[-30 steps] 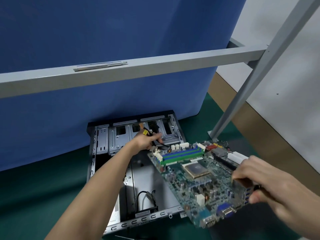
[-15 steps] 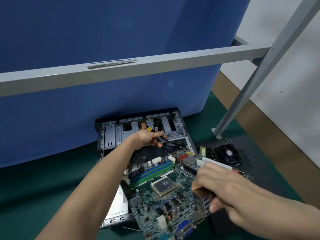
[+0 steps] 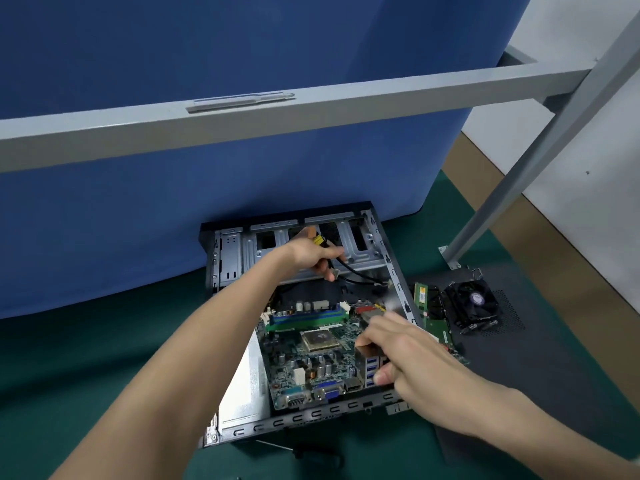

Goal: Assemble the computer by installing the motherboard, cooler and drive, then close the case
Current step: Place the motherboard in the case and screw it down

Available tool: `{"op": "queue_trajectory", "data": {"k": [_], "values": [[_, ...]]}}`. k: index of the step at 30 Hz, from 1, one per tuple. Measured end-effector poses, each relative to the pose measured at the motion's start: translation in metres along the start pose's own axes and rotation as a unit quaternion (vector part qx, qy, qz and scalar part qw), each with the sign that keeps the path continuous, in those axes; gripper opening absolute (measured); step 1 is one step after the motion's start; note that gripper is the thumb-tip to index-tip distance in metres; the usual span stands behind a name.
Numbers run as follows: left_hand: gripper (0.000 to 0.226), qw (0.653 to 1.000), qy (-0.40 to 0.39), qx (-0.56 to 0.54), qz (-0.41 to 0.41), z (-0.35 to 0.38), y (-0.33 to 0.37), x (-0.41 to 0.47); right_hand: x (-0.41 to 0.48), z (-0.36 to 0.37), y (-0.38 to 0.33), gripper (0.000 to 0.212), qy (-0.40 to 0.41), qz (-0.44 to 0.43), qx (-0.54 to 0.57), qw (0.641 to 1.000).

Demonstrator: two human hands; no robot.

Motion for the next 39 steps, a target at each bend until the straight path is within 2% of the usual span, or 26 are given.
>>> {"op": "queue_trajectory", "data": {"k": [6, 13, 17, 22, 29, 32, 39], "values": [[0.028, 0.997, -0.014, 0.081, -0.011, 0.0, 0.018, -0.004, 0.011, 0.026, 0.009, 0.032, 0.03, 0.036, 0.005, 0.999], [0.017, 0.992, 0.007, 0.126, -0.012, 0.004, 0.037, -0.013, 0.029, 0.046, 0.013, 0.033, 0.05, 0.068, -0.02, 0.996], [0.028, 0.99, 0.014, 0.142, -0.018, 0.006, 0.044, -0.014, 0.038, 0.052, 0.01, 0.026, 0.049, 0.107, -0.039, 0.992], [0.032, 0.988, 0.016, 0.15, -0.02, 0.007, 0.048, -0.018, 0.047, 0.063, 0.011, 0.031, -0.002, 0.127, -0.066, 0.99], [0.038, 0.99, 0.015, 0.141, -0.022, 0.007, 0.051, -0.021, 0.046, 0.069, 0.02, 0.034, -0.007, 0.105, -0.085, 0.991], [0.034, 0.989, 0.014, 0.148, -0.024, 0.007, 0.051, -0.02, 0.04, 0.075, 0.02, 0.035, -0.009, 0.113, -0.06, 0.992], [0.027, 0.988, 0.007, 0.154, -0.021, 0.008, 0.051, -0.019, 0.034, 0.083, 0.025, 0.035, -0.011, 0.086, -0.085, 0.993]]}}
Point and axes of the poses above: each hand's wrist, its own x-axis towards the middle knuckle, its own z-axis out of the palm, y = z × x, the point moved 2 cm from there along x, towards the middle knuckle, and after that the axes turned 7 degrees about -z, right-handed, at the moved point
